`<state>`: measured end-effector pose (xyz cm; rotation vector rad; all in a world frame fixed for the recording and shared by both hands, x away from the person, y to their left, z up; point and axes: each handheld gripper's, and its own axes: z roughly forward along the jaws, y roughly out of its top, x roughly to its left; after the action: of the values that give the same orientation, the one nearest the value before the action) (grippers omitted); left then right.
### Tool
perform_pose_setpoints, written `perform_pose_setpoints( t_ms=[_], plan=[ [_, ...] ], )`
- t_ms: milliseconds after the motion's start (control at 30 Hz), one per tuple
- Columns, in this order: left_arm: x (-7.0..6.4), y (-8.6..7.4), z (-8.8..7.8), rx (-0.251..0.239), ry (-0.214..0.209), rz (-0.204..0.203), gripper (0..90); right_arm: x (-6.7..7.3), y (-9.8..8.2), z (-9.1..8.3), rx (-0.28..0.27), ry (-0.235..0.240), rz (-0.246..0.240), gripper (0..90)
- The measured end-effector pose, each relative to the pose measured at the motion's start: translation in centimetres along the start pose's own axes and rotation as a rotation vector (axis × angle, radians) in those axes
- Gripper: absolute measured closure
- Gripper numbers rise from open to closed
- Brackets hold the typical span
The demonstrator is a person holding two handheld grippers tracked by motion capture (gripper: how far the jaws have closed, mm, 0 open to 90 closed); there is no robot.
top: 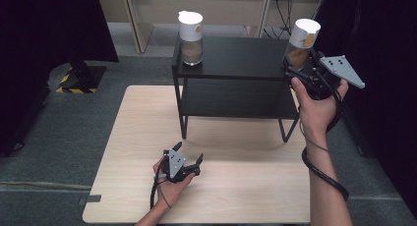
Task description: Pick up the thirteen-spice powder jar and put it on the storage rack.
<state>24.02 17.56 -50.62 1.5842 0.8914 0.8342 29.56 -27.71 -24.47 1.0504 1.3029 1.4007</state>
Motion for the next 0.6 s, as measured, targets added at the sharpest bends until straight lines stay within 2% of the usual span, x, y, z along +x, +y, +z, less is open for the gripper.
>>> perform_pose_setpoints(
  t_ms=[200, 433, 600],
  plan=[
    [0.0, 0.0, 0.0, 0.001, 0.001, 0.005, 11.9, 0.0, -0.6, -1.0, 0.003, 0.015, -0.002, 8.0],
    [-0.1, 0.0, 0.0, -0.003, 0.004, 0.003, 11.9, 0.2, -1.4, -2.2, 0.017, 0.027, -0.041, 8.0],
    [-0.1, 0.0, 0.0, -0.003, 0.004, 0.007, 11.9, 0.2, -1.9, -2.9, 0.023, 0.039, -0.039, 7.9]
  ],
)
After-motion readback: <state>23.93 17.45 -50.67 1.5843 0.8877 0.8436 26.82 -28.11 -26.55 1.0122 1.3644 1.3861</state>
